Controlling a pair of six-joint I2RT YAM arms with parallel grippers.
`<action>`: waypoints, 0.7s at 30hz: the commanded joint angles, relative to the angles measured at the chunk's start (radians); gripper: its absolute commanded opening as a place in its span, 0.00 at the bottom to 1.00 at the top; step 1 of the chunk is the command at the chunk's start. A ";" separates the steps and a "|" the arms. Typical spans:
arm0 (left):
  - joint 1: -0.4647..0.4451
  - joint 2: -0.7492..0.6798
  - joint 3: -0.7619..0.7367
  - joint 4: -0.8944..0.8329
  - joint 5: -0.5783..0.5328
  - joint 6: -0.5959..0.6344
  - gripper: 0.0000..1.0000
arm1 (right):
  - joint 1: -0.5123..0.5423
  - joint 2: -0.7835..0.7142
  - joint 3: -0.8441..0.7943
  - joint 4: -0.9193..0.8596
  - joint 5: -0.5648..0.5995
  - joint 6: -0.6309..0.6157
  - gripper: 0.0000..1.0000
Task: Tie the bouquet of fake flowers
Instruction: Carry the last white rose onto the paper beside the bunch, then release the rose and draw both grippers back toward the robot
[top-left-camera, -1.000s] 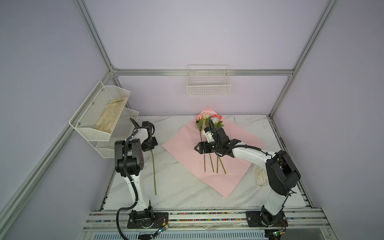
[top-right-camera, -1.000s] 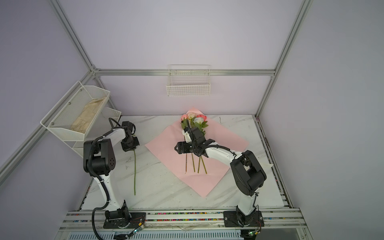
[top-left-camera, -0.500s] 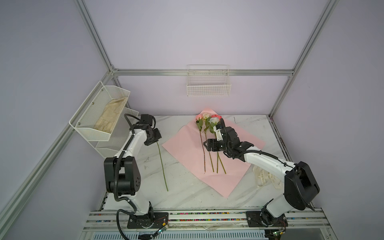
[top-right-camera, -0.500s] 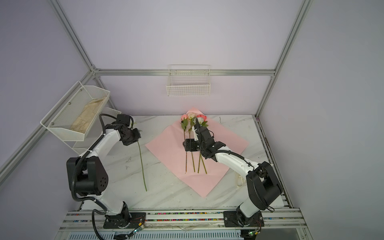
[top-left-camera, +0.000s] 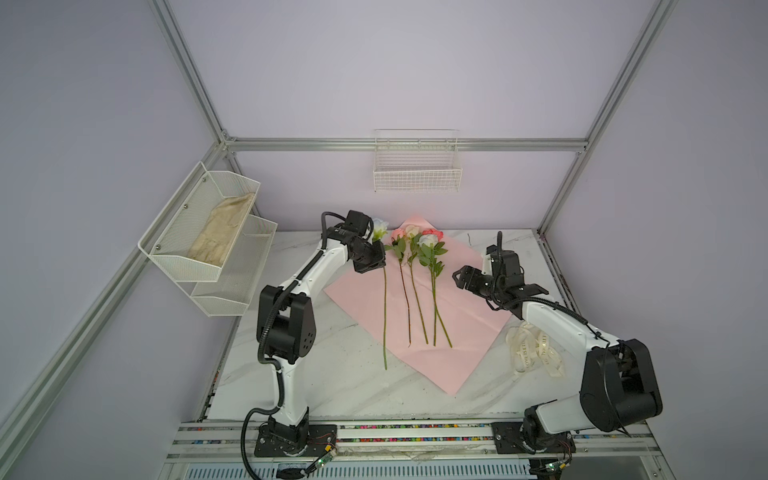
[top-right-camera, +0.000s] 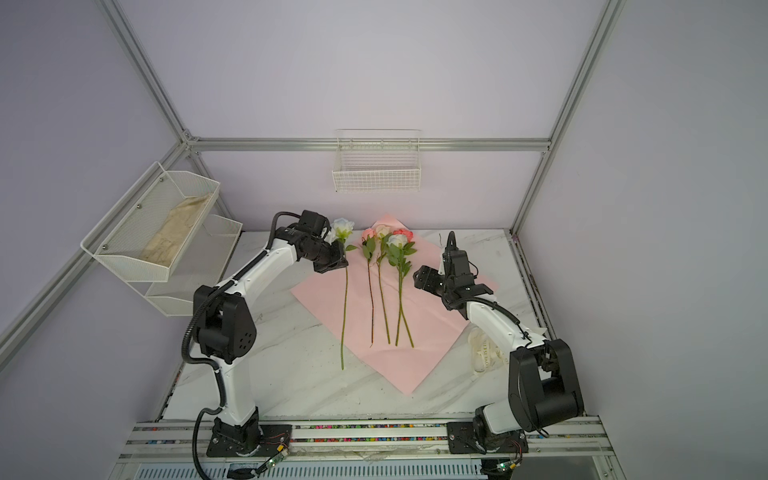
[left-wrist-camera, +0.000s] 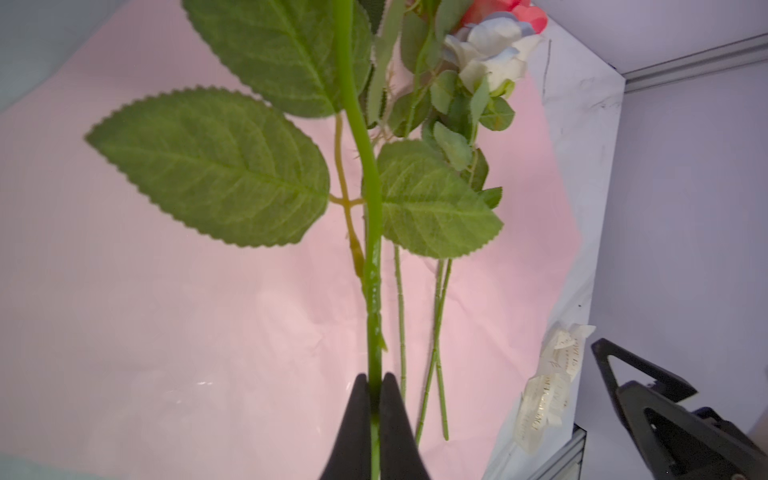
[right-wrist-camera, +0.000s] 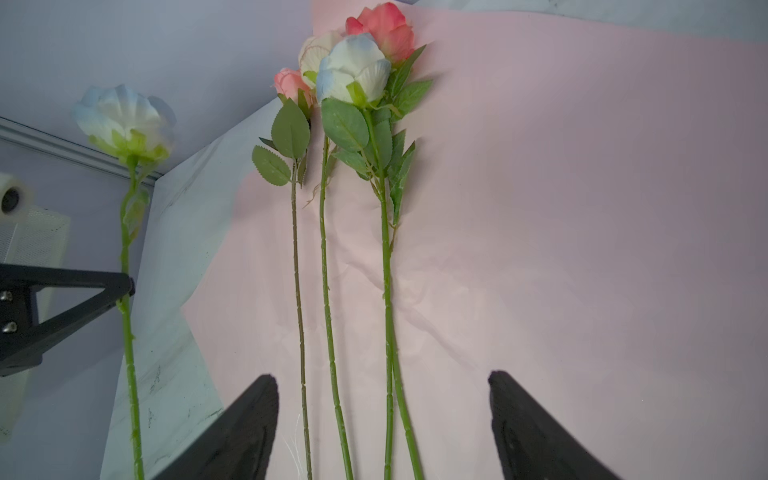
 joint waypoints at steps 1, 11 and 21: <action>-0.029 0.076 0.232 0.010 0.063 -0.053 0.00 | -0.006 -0.020 -0.013 -0.009 -0.031 0.015 0.82; -0.081 0.356 0.484 0.128 0.100 -0.159 0.01 | -0.008 0.019 -0.008 -0.001 -0.055 0.003 0.82; -0.094 0.452 0.504 0.190 0.056 -0.159 0.01 | -0.008 0.072 -0.016 0.016 -0.084 -0.006 0.82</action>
